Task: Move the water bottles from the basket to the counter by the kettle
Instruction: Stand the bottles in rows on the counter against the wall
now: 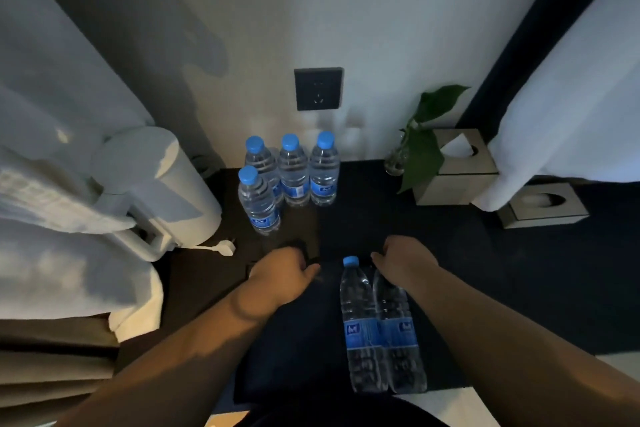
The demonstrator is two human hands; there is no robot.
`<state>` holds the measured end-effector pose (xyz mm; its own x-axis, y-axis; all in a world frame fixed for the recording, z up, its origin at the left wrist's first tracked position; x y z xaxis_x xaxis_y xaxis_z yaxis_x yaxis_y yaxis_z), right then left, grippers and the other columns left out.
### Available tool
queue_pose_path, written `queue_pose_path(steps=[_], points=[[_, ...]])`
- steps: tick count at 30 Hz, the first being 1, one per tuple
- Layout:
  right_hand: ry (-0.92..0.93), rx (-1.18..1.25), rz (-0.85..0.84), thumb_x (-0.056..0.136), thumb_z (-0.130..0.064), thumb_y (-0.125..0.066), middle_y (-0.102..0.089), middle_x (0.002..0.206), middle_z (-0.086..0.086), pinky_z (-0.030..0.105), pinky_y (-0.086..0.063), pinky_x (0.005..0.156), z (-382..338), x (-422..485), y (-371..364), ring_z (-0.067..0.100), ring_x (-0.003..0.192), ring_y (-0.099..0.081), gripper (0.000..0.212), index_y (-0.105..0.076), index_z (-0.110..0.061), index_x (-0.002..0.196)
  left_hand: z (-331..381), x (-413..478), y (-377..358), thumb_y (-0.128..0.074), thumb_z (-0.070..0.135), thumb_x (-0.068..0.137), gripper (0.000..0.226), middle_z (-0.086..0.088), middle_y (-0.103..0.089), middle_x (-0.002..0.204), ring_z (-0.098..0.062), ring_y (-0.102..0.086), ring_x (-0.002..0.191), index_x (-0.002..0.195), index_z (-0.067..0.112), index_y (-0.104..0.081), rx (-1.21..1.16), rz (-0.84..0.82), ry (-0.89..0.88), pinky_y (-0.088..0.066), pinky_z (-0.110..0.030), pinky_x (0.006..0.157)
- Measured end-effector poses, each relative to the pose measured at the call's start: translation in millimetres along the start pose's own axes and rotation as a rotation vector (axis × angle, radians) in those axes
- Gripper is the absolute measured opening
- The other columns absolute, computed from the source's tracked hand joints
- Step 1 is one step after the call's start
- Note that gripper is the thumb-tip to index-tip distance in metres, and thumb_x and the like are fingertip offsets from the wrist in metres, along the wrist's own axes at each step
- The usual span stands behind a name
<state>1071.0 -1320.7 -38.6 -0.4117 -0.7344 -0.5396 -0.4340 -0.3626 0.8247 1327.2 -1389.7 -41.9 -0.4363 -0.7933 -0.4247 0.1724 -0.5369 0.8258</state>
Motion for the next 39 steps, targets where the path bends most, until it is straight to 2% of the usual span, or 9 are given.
queue_pose_path(steps=[5,9,11,16,20,23,28,33,39], points=[[-0.029,-0.013,-0.037,0.091,-0.065,-0.053,-0.064,0.118,0.002,0.036,-0.047,0.071,10.8,-10.9,-7.0,0.019,0.096,-0.061,0.056,-0.06,-0.02,0.124,48.3,11.2,-21.9,-0.049,0.074,0.088,0.061,0.005,-0.061,0.061,-0.011,-0.06,0.06,0.064,0.019,-0.061,-0.087,-0.043,0.009,-0.039,-0.028,0.053],[-0.051,-0.019,-0.079,0.089,-0.068,-0.055,-0.062,0.11,0.003,0.038,-0.053,0.08,7.2,-14.3,-7.5,0.021,0.094,-0.061,0.061,-0.061,-0.018,0.124,73.5,22.6,-44.5,-0.054,0.066,0.09,0.053,0.003,-0.053,0.061,-0.022,-0.06,0.067,0.063,0.021,-0.049,-0.159,-0.077,0.081,-0.039,-0.03,0.058],[-0.039,-0.039,-0.107,0.089,-0.068,-0.056,-0.062,0.105,0.002,0.04,-0.055,0.082,5.1,-12.7,-6.8,0.02,0.093,-0.062,0.058,-0.06,-0.018,0.117,78.3,28.0,-52.2,-0.058,0.064,0.089,0.046,0.003,-0.056,0.066,-0.023,-0.064,0.073,0.07,0.022,-0.052,-0.218,-0.073,0.122,-0.043,-0.03,0.062],[-0.012,0.067,-0.218,0.086,-0.062,-0.066,-0.067,0.08,0.0,0.033,-0.049,0.063,7.0,1.6,-1.5,0.016,0.071,-0.064,0.044,-0.06,-0.019,0.082,77.0,36.1,-57.0,-0.067,0.06,0.081,0.044,0.0,-0.066,0.065,-0.015,-0.066,0.064,0.071,0.018,-0.065,-0.373,-0.06,0.227,-0.04,-0.025,0.05],[0.056,0.164,-0.222,0.079,-0.054,-0.069,-0.058,0.052,-0.004,0.028,-0.042,0.052,4.7,2.0,0.9,0.014,0.053,-0.059,0.038,-0.063,-0.018,0.066,75.3,31.9,-47.0,-0.07,0.054,0.077,0.043,0.005,-0.062,0.044,-0.006,-0.061,0.048,0.057,0.016,-0.065,-0.386,-0.049,0.264,-0.037,-0.021,0.044],[0.154,0.206,-0.226,0.07,-0.05,-0.067,-0.051,0.049,-0.005,0.03,-0.039,0.052,-1.1,-3.5,10.4,0.014,0.05,-0.054,0.035,-0.057,-0.019,0.059,75.7,23.4,-29.2,-0.066,0.057,0.071,0.045,0.011,-0.057,0.038,-0.007,-0.058,0.045,0.054,0.015,-0.063,-0.368,-0.038,0.251,-0.036,-0.021,0.043],[0.343,0.113,-0.192,0.067,-0.054,-0.057,-0.048,0.044,-0.006,0.03,-0.037,0.048,-11.3,-18.2,42.5,0.007,0.039,-0.046,0.038,-0.051,-0.021,0.05,75.0,5.7,9.3,-0.057,0.065,0.058,0.049,0.005,-0.062,0.05,-0.006,-0.059,0.048,0.062,0.017,-0.065,-0.305,0.039,0.177,-0.038,-0.023,0.045],[0.469,0.048,-0.069,0.071,-0.054,-0.058,-0.058,0.058,-0.001,0.032,-0.041,0.051,-36.0,-32.1,76.2,0.014,0.052,-0.054,0.039,-0.058,-0.017,0.059,77.9,-10.6,42.3,-0.059,0.056,0.066,0.035,0.006,-0.068,0.072,-0.008,-0.064,0.067,0.071,0.023,-0.068,-0.216,0.06,0.038,-0.052,-0.029,0.057],[0.633,-0.117,0.014,0.083,-0.044,-0.063,-0.055,0.067,0.005,0.034,-0.037,0.053,-65.2,-51.9,104.4,0.018,0.057,-0.05,0.035,-0.059,-0.014,0.066,72.5,-31.8,77.5,-0.064,0.051,0.075,0.031,0.0,-0.068,0.076,-0.017,-0.063,0.07,0.073,0.019,-0.063,-0.204,0.147,-0.024,-0.054,-0.037,0.063]])
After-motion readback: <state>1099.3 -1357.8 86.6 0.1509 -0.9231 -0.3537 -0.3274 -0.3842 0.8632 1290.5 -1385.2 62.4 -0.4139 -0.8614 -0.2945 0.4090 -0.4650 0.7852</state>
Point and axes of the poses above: each hand's wrist, its own x-axis towards the middle knuckle, its own y-axis out of the back of the hand, z = x × y, the point moved 2 cm from there along x, towards the middle knuckle
